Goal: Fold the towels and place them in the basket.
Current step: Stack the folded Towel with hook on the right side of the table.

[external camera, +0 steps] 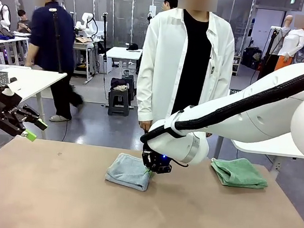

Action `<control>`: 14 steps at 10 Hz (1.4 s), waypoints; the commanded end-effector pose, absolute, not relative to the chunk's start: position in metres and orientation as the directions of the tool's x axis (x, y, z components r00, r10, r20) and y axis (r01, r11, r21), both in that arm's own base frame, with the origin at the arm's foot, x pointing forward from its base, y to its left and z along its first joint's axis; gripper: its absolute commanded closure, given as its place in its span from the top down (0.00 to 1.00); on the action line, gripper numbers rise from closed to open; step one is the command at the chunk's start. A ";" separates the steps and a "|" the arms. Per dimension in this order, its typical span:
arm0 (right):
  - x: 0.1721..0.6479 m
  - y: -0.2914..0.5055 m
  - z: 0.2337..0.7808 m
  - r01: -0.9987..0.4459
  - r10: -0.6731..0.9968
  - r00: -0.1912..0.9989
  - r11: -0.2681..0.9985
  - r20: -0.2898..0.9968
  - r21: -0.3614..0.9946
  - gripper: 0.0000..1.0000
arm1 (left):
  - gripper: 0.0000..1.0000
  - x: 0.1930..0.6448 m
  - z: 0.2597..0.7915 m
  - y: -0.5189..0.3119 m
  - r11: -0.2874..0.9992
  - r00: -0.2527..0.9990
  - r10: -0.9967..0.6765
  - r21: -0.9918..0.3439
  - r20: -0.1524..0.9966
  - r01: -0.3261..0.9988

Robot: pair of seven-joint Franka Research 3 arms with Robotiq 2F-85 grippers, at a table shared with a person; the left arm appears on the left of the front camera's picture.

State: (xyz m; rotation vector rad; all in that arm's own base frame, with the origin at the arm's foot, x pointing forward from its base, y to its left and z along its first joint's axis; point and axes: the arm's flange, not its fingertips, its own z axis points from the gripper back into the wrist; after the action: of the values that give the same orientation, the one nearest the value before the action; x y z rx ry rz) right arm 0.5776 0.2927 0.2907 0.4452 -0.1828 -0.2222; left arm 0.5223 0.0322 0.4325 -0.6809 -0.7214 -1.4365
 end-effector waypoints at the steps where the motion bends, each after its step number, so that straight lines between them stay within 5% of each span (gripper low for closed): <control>1: 0.578 0.292 0.290 0.174 -0.253 0.959 0.879 0.125 0.444 0.00 | 0.81 0.520 0.435 0.031 0.029 0.003 -0.622 0.020 0.783 0.999; 3: 0.578 0.293 0.291 0.172 -0.252 0.960 0.879 0.126 0.444 0.05 | 0.81 0.520 0.435 0.031 0.029 0.003 -0.622 0.020 0.783 0.999; 9: 0.596 0.195 0.371 -0.136 0.054 0.971 0.925 0.231 0.356 0.05 | 0.81 0.520 0.435 0.031 0.029 0.003 -0.622 0.020 0.783 0.999; 14: 0.623 0.102 0.446 -0.180 0.109 0.953 0.954 0.283 0.239 0.05 | 0.81 0.520 0.435 0.031 0.029 0.003 -0.622 0.020 0.783 0.999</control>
State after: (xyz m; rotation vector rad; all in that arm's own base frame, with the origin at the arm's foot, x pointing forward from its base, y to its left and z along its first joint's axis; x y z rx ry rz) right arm 0.6148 0.1105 0.4407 0.2849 -0.2657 0.1102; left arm 0.5223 0.0323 0.4325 -0.6809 -0.7214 -1.4364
